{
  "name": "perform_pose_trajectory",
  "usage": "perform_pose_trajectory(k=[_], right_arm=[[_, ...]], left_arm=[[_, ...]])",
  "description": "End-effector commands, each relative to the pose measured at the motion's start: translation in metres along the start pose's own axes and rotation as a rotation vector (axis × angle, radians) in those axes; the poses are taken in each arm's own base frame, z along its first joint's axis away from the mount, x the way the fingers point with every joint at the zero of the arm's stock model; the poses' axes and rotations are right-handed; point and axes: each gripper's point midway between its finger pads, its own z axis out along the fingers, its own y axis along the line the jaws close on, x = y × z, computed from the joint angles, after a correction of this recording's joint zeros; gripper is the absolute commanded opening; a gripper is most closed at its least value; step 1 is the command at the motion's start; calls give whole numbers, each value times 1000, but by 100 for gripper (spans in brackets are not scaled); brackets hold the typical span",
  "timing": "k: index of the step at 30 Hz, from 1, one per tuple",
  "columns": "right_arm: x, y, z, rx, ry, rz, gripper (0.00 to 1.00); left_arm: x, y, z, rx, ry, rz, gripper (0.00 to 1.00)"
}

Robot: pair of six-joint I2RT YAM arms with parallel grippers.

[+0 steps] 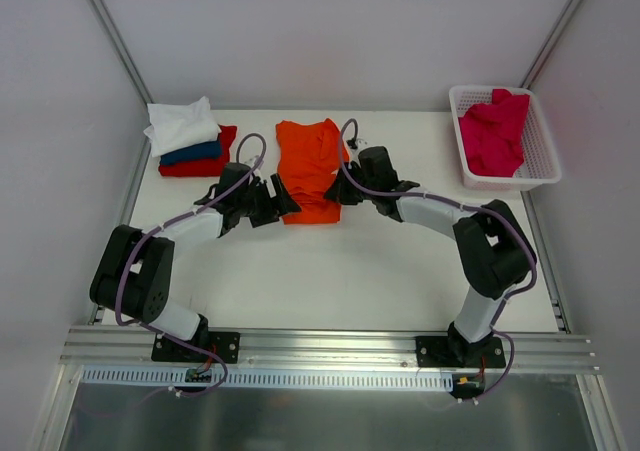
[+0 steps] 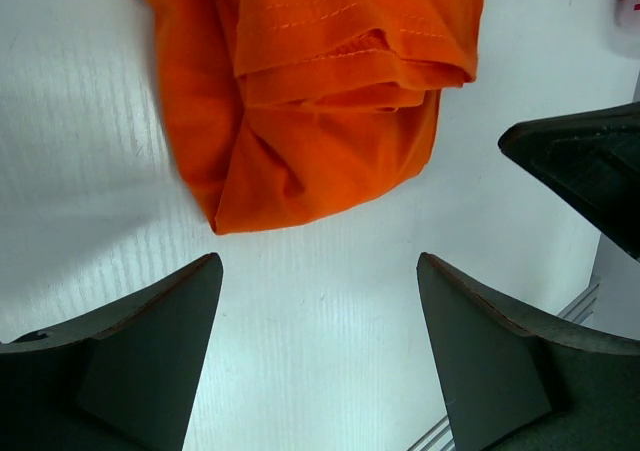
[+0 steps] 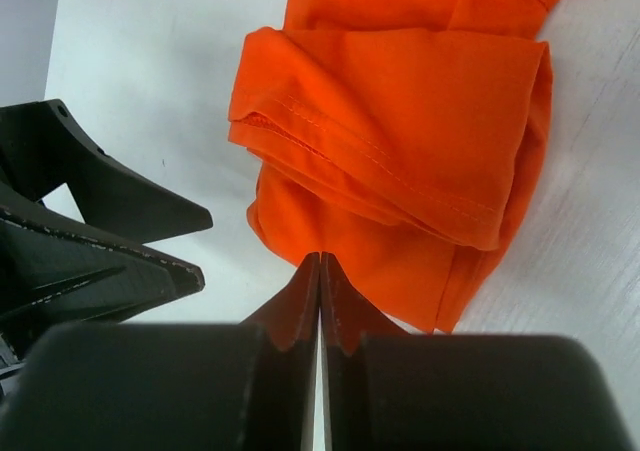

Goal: Fold and stack the t-shirts
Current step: Fold the folded rectangular tshirt in 1/3 of the way

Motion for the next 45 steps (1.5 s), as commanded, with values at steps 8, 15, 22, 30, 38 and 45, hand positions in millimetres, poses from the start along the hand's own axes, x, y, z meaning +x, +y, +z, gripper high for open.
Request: perform_pose_trajectory(k=[8,15,22,30,38,45], right_arm=[[3,12,30,-45,23,15,0],[11,21,44,-63,44,22,0],[15,23,54,-67,51,24,0],[20,19,76,-75,71,35,0],[19,13,85,-65,70,30,0],[-2,12,83,-60,43,12,0]], left_arm=[[6,1,0,3,-21,-1,80],[11,9,6,-18,-3,-7,80],[10,8,7,-14,-3,-8,80],[10,7,3,-9,-14,-5,80],[9,4,-2,-5,-22,4,80],[10,6,-2,-11,-20,-1,80]])
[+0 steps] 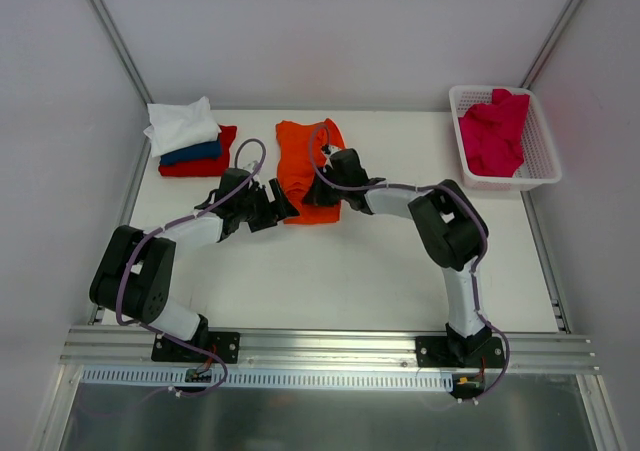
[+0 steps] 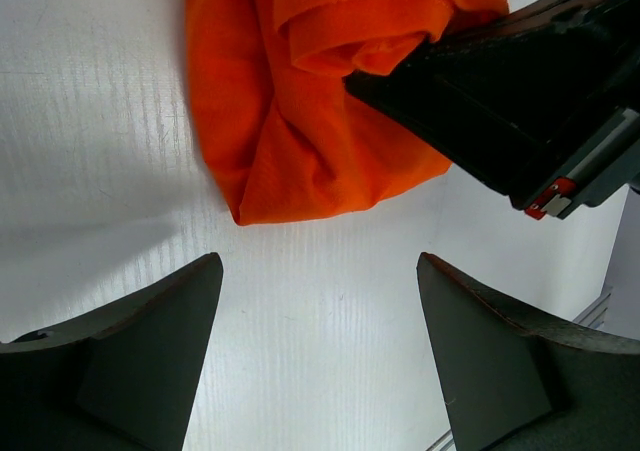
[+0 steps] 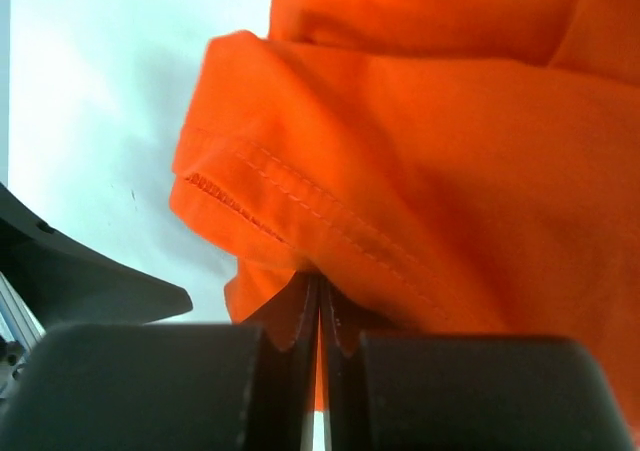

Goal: Fold and stack the t-shirts
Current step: Fold the folded rectangular tshirt in 1/3 of the way

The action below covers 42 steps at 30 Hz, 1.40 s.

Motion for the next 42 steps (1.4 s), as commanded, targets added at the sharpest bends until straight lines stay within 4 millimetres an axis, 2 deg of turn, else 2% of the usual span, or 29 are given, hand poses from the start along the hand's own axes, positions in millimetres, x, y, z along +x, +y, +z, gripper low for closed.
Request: perform_pose_trajectory(k=[1,13,21,24,27,30,31,33,35,36,37,38,39,40,42], right_arm=[[-34,14,-4,-36,-65,-33,0],[-83,-9,-4,-1,-119,-32,0],[-118,-48,0,61,-154,2,0],[-131,-58,-7,81,-178,7,0],[-135,-69,-14,114,-180,-1,0],[-138,-85,-25,146,-190,14,1],[-144,-90,-34,155,-207,23,0],[-139,-98,-41,170,-203,40,0],[-141,-92,-53,162,-216,31,1],[-128,-95,-55,163,-196,36,2],[-125,-92,-57,157,-198,32,4],[-127,-87,-65,151,-211,25,10],[-123,-85,-68,150,-212,23,12],[-111,-92,-70,162,-196,31,13],[-109,-86,-83,161,-210,24,17]], left_arm=[[-3,-8,-5,18,-21,14,80],[0,-5,-5,14,-16,18,80],[1,-5,-6,16,-15,21,80],[0,-5,-6,13,-17,24,80],[0,-4,-6,10,-18,24,80],[0,-4,-6,10,-18,25,80],[0,-4,-6,8,-18,27,80],[0,-3,-6,5,-19,29,80],[-1,-1,-6,-7,-23,34,80],[-1,1,-7,-14,-24,34,81],[0,3,-6,-21,-18,34,80],[0,3,-6,-22,-16,35,81],[-1,4,-6,-23,-16,34,81],[0,5,-6,-28,-15,34,81],[1,10,-7,-40,-17,32,80]])
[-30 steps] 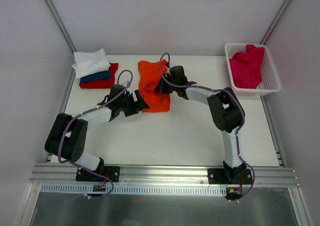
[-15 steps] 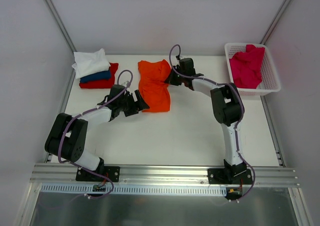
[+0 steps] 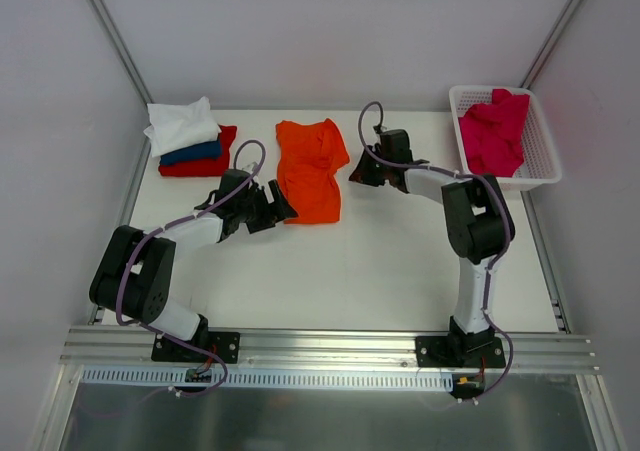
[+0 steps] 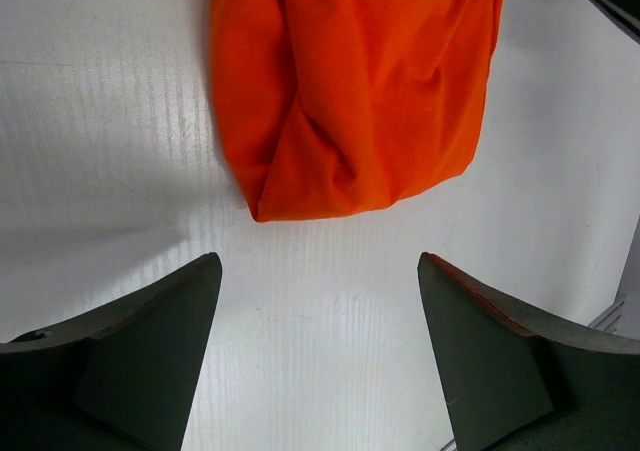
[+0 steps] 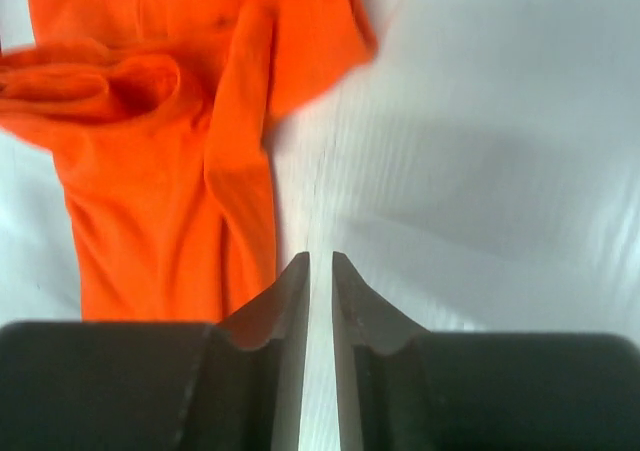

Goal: Fold and stack the t-shirts
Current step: Fold the folded rectangular tshirt in 1/3 of the way, then grab one side of the 2/3 rectangular tshirt with both arms

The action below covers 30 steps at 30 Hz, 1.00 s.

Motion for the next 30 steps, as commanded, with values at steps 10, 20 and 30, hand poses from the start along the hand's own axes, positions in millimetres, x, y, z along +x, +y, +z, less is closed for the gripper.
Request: perform_pose_trajectory(k=[10,20,30], right_arm=[[35,35,-70,-59,-55,-73,52],[77,53,-74,-80,0,-89,59],[82,55,-68,-88,5,-90,59]], left_arm=[[2,14,3,-33,1,13,80],[-6,15,18,-40,-2,8,80],[-12,17,32,-43,2,15,79]])
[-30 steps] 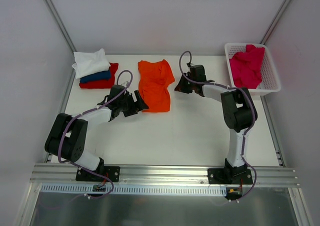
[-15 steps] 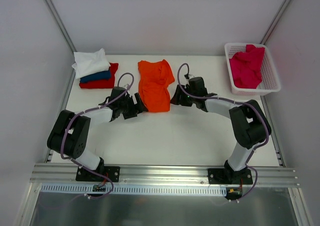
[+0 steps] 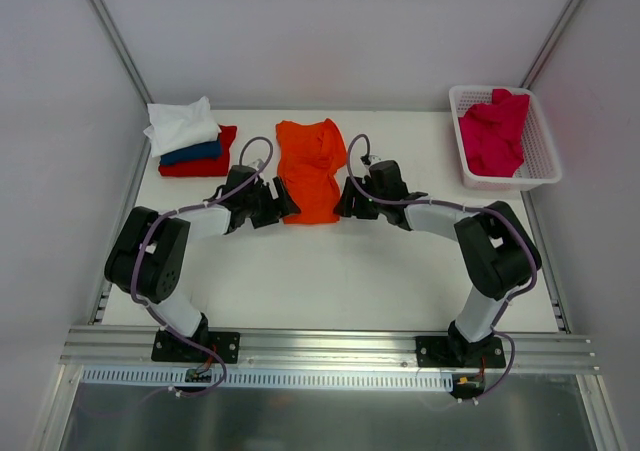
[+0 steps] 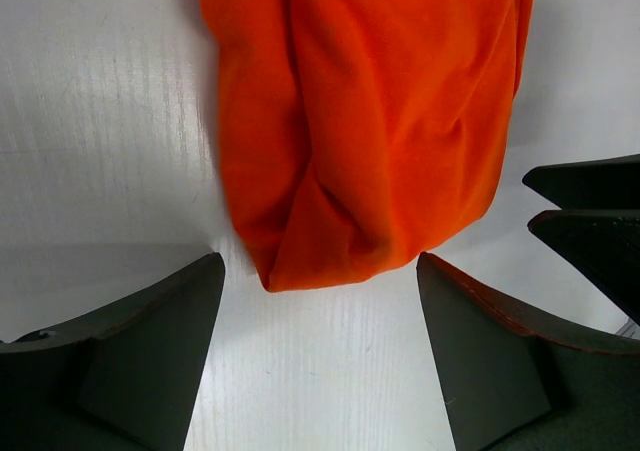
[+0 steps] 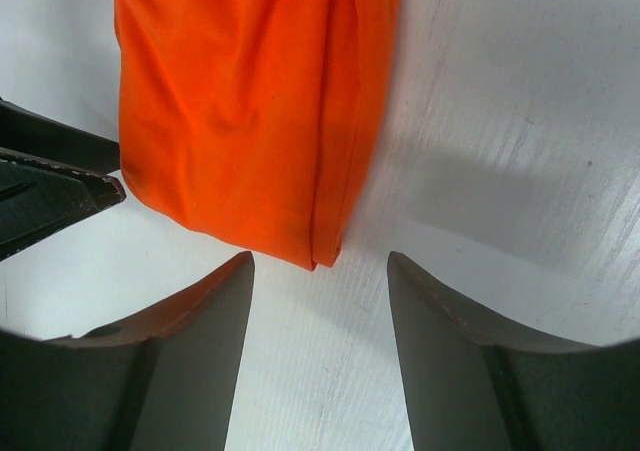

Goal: Fold and stack the t-shirts
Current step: Grab one side of the 2/3 rectangular tshirt with both arms

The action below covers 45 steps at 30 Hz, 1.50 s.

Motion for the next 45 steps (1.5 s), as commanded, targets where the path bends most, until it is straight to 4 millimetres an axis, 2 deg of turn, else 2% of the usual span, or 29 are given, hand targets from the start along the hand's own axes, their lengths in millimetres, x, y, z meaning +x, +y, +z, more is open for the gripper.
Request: perform_pose_trajectory(k=[1,9,26,32,39,40,45], right_arm=[[-16,10,-3,-29,-58,-4,59],[-3,3,14,-36,-38,31,59],[8,6,34,-57,-18,60,56],[8,12,39,-68,-12,59,35],[11,18,39,-75,-9,55,22],[11,17,39,-73,-8,56,18],[14,20,36,-75,-7,50,8]], left_arm=[[-5,8,5,-23,-6,10,79],[0,13,7,-32,3,6,79],[4,16,19,-34,30,-8,75],[8,18,17,-33,35,-7,62],[12,17,14,-21,40,-9,43],[13,17,14,-19,42,-9,37],[17,13,14,2,51,-11,18]])
